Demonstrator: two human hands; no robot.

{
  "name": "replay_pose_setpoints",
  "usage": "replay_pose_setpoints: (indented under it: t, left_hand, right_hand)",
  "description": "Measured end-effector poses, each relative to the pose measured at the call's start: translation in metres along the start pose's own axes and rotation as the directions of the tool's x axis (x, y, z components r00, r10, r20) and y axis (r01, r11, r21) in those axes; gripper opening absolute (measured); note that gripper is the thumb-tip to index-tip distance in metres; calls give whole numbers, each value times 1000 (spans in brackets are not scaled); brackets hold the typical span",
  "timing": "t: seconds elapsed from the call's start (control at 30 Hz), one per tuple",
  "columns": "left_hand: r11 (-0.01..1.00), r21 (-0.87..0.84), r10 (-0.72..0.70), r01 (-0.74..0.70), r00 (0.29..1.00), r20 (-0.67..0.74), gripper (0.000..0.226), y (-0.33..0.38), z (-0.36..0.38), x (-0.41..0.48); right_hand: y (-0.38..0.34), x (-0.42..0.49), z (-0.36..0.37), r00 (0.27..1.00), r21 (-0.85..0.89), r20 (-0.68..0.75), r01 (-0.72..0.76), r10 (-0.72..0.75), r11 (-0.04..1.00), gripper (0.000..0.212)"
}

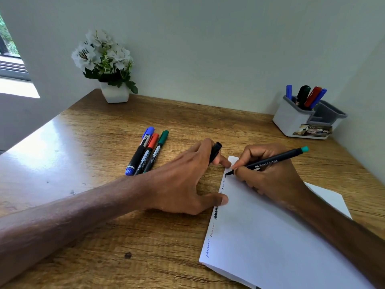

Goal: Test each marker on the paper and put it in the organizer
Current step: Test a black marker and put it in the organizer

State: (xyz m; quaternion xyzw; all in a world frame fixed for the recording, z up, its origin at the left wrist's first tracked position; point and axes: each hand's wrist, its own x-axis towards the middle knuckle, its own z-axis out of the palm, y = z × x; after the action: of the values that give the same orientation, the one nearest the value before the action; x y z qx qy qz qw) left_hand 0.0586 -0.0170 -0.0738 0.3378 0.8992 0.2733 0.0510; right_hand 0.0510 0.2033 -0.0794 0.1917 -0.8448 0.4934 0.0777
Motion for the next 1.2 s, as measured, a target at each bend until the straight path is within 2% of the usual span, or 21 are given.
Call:
replay_pose_setpoints:
  t: [1.1, 1.2]
  left_hand:
    - [999, 32, 33, -32, 999, -32, 57, -3, 1, 0]
    - [997, 64, 35, -33, 999, -36, 58, -4, 0, -1]
  right_hand:
    - [6, 2, 0, 995, 98, -52, -80, 86, 992, 16]
    - [7, 2, 0, 992, 168, -81, -84, 99, 982, 13]
